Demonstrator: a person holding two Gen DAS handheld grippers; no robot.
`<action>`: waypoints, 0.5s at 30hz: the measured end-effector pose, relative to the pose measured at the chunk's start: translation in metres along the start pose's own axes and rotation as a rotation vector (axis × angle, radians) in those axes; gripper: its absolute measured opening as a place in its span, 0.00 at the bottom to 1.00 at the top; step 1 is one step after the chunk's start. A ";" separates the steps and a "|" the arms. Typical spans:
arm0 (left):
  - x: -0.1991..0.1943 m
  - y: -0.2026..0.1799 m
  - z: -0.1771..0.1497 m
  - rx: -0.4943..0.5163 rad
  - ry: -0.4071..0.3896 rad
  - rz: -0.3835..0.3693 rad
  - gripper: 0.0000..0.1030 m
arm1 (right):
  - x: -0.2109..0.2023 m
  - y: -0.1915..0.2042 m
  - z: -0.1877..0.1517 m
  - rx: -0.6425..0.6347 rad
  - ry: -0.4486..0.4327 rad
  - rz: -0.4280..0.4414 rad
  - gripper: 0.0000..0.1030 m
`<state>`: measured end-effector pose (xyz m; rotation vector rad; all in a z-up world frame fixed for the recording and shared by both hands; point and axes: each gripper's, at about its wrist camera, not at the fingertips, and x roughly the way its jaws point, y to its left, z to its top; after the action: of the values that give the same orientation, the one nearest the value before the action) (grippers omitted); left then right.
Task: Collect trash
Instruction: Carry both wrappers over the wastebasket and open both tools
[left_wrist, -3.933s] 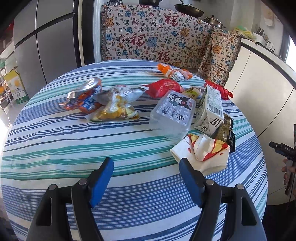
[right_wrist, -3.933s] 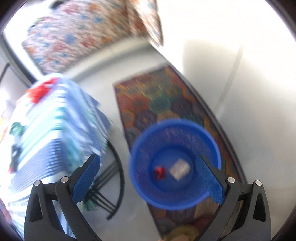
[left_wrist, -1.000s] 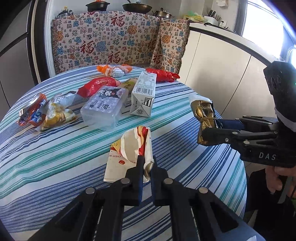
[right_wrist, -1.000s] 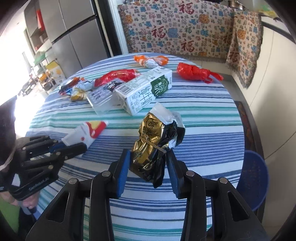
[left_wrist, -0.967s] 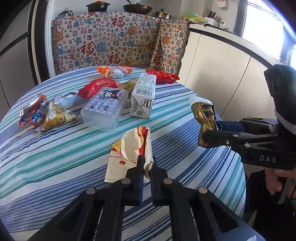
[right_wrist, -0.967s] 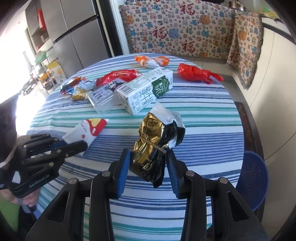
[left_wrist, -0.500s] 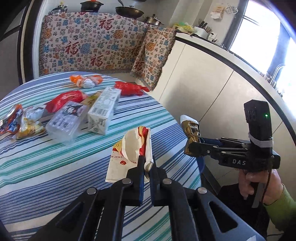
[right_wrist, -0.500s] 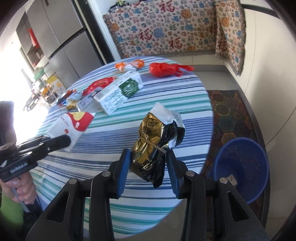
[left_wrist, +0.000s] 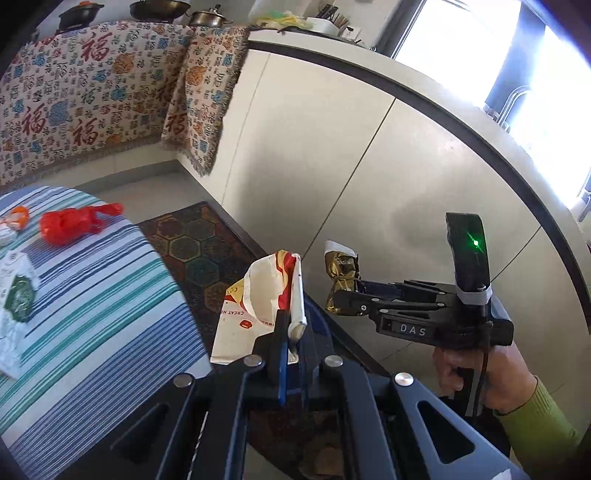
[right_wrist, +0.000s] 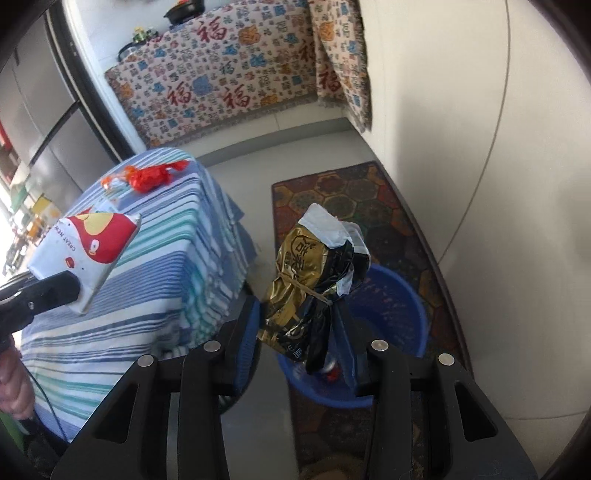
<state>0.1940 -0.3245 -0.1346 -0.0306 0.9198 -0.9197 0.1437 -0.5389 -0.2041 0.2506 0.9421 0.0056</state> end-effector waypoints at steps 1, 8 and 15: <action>0.012 -0.004 0.003 -0.001 0.006 -0.009 0.05 | 0.002 -0.008 -0.001 0.015 0.000 0.001 0.39; 0.086 -0.016 0.010 -0.026 0.061 -0.038 0.05 | 0.013 -0.047 -0.004 0.080 0.028 0.000 0.39; 0.131 -0.011 0.012 -0.047 0.111 -0.041 0.05 | 0.015 -0.054 -0.005 0.072 0.046 -0.017 0.39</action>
<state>0.2300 -0.4266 -0.2106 -0.0393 1.0469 -0.9444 0.1431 -0.5889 -0.2311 0.3105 0.9914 -0.0383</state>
